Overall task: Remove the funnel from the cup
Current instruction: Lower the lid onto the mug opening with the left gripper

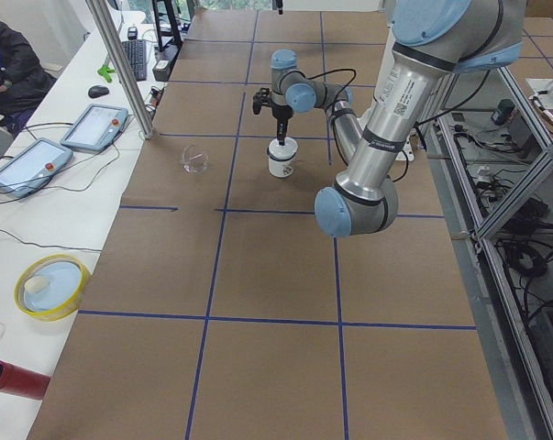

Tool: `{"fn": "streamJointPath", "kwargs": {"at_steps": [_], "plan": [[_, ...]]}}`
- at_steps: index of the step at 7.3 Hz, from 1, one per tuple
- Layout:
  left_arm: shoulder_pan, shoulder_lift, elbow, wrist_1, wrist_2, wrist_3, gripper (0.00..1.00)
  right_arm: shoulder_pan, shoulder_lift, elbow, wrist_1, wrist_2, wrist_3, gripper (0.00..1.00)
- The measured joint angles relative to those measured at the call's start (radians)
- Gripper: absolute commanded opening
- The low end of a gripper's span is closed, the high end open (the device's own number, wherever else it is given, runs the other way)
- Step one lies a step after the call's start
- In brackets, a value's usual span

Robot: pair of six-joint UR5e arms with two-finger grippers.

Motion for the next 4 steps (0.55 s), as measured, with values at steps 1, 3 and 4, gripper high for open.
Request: {"fn": "streamJointPath", "kwargs": {"at_steps": [1, 3, 4], "plan": [[0.0, 0.0, 0.005, -0.007, 0.0, 0.0, 0.0, 0.0, 0.0, 0.0, 0.0, 0.0, 0.0, 1.0], [0.0, 0.0, 0.014, -0.016, 0.0, 0.0, 0.0, 0.0, 0.0, -0.001, -0.001, 0.0, 0.0, 1.0], [0.0, -0.001, 0.023, -0.028, 0.0, 0.0, 0.0, 0.0, 0.0, -0.001, 0.0, 0.0, 0.0, 1.0]]}}
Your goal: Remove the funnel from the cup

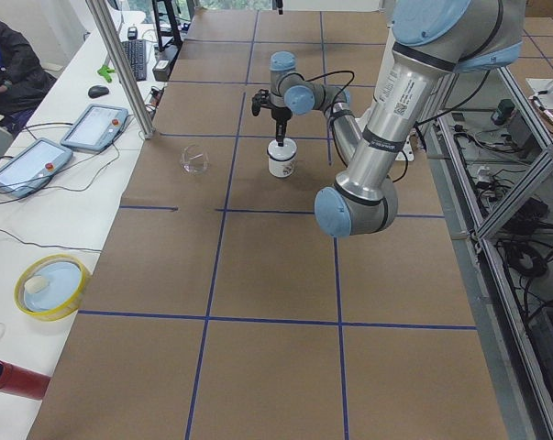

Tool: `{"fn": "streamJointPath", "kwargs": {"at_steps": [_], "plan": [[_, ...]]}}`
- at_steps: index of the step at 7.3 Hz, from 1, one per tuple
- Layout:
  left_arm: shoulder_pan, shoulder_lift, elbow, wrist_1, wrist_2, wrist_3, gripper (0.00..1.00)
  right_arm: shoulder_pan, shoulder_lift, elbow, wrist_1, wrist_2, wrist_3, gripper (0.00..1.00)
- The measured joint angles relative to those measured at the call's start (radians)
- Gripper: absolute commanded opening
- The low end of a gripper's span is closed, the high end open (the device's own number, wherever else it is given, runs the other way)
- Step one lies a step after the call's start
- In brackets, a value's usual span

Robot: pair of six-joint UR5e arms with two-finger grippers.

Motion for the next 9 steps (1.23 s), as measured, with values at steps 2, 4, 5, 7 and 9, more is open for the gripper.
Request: {"fn": "streamJointPath", "kwargs": {"at_steps": [2, 4, 5, 7, 9], "plan": [[0.0, 0.0, 0.012, -0.014, 0.0, 0.0, 0.0, 0.0, 0.0, 0.001, 0.0, 0.0, 0.0, 1.0], [0.0, 0.001, 0.014, -0.016, 0.001, 0.0, 0.08, 0.0, 0.001, 0.001, 0.0, 0.0, 0.0, 1.0], [0.0, 0.002, 0.014, -0.016, 0.0, 0.002, 0.38, 0.0, 0.0, 0.001, 0.0, 0.0, 0.0, 1.0], [-0.001, 0.002, 0.014, -0.016, 0.001, 0.005, 0.65, 0.0, 0.0, 0.001, 0.0, 0.0, 0.0, 1.0], [-0.001, 0.004, 0.014, -0.016, 0.001, 0.006, 1.0, 0.0, 0.001, 0.001, 0.0, 0.0, 0.0, 1.0]]}}
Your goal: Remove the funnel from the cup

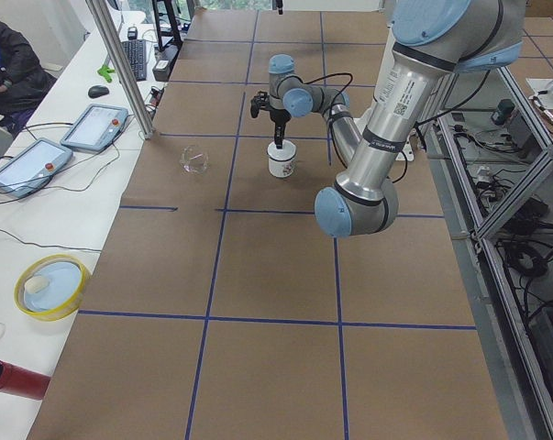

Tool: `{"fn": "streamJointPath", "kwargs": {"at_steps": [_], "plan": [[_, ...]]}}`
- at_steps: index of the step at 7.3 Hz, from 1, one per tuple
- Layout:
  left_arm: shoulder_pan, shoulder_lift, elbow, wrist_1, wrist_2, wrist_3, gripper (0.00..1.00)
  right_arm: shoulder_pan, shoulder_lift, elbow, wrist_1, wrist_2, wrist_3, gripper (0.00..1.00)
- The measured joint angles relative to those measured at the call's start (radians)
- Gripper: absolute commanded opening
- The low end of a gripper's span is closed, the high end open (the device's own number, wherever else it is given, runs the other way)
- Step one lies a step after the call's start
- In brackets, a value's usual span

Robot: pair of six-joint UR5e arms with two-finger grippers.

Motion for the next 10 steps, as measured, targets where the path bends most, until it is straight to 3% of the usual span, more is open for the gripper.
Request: {"fn": "streamJointPath", "kwargs": {"at_steps": [2, 4, 8, 10], "plan": [[-0.006, 0.005, -0.011, 0.0, 0.001, 0.02, 1.0, 0.0, 0.0, 0.0, 0.0, 0.0, 0.0, 1.0], [-0.093, 0.035, -0.045, -0.006, -0.004, 0.196, 1.0, 0.0, -0.001, 0.0, 0.0, 0.0, 0.0, 1.0], [-0.522, 0.277, -0.087, -0.014, -0.151, 0.74, 1.0, 0.0, -0.001, -0.001, 0.0, 0.0, 0.0, 1.0], [-0.719, 0.474, -0.067, -0.017, -0.331, 0.875, 1.0, 0.0, -0.001, -0.001, 0.0, 0.0, 0.0, 1.0]]}}
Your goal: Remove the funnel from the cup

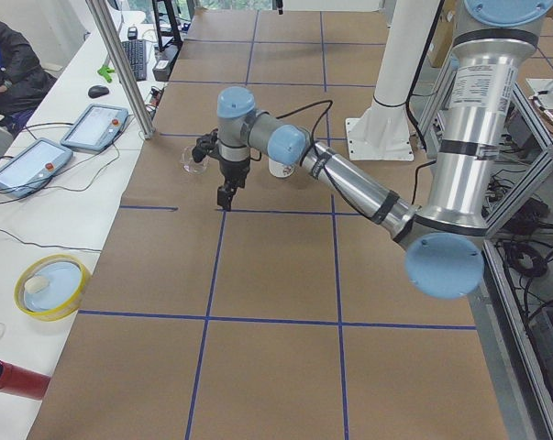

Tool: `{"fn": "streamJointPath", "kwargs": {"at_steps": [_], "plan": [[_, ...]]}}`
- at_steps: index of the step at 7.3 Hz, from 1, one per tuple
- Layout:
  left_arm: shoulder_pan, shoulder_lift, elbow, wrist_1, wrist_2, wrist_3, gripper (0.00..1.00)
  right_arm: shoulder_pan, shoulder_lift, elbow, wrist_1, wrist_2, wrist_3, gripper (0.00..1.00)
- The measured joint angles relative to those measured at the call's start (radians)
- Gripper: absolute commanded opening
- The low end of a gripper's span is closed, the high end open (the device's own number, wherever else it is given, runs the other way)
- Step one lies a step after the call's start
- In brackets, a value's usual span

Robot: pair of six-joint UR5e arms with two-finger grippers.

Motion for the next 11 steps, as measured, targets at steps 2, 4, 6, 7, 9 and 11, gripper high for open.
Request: {"fn": "streamJointPath", "kwargs": {"at_steps": [2, 4, 6, 7, 9, 11], "plan": [[-0.159, 0.104, 0.075, -0.007, -0.076, 0.174, 1.0, 0.0, 0.0, 0.001, 0.0, 0.0, 0.0, 1.0], [-0.232, 0.134, 0.149, -0.001, -0.087, 0.276, 1.0, 0.0, 0.0, 0.0, 0.0, 0.0, 0.0, 1.0], [-0.244, 0.139, 0.166, -0.003, -0.082, 0.292, 1.0, 0.0, 0.0, 0.0, 0.0, 0.0, 0.0, 1.0], [-0.244, 0.135, 0.169, -0.004, -0.072, 0.294, 1.0, 0.0, 0.0, 0.0, 0.0, 0.0, 0.0, 1.0], [-0.246, 0.144, 0.167, -0.008, -0.048, 0.302, 1.0, 0.0, 0.0, 0.0, 0.0, 0.0, 0.0, 1.0], [-0.246, 0.168, 0.167, -0.011, -0.045, 0.307, 1.0, 0.0, 0.0, -0.001, 0.0, 0.0, 0.0, 1.0]]}}
